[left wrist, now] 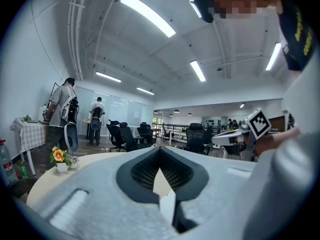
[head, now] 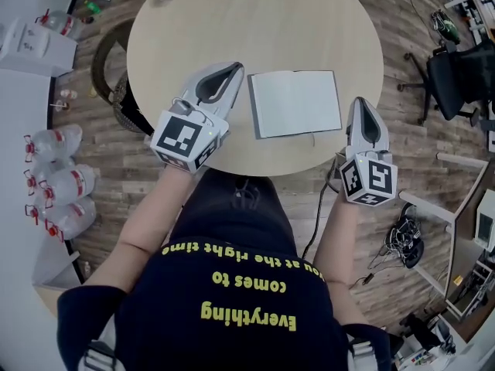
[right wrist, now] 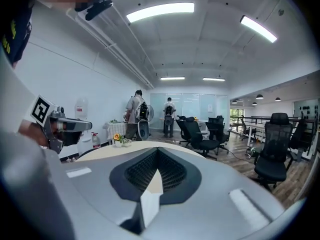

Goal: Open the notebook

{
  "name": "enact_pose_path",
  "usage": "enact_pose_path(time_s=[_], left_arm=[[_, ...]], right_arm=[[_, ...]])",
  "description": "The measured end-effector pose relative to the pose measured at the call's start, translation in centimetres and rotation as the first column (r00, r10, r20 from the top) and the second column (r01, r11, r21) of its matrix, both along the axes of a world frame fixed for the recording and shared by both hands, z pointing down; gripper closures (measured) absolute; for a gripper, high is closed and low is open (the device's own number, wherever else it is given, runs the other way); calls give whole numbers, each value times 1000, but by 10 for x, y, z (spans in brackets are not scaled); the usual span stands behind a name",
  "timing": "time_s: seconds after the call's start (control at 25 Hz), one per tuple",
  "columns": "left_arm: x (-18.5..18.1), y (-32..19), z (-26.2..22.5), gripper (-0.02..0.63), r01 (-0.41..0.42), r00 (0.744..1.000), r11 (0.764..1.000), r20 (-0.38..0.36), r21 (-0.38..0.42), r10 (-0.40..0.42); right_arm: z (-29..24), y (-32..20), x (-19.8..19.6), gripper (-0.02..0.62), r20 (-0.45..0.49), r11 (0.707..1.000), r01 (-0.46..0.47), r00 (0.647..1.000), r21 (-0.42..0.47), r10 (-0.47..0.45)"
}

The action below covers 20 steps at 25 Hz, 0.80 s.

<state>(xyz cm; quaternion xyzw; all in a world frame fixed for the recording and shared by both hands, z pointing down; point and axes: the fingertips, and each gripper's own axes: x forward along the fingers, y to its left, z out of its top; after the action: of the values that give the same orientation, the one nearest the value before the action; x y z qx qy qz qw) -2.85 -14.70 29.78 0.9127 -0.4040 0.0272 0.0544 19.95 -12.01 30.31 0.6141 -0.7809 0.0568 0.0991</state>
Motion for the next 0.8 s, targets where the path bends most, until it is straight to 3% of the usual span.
enact_pose_path(time_s=[0.52,0.8], left_arm=[[10,0,-36,604,-46,999,996,24,78,44],[14,2,-43,603,-50,999,995,10,81,49]], right_arm=[[-58,7,-31,583,20,992,56,998,116,-59],[-70,12,-39,583,26,988,67,997,141,-71]])
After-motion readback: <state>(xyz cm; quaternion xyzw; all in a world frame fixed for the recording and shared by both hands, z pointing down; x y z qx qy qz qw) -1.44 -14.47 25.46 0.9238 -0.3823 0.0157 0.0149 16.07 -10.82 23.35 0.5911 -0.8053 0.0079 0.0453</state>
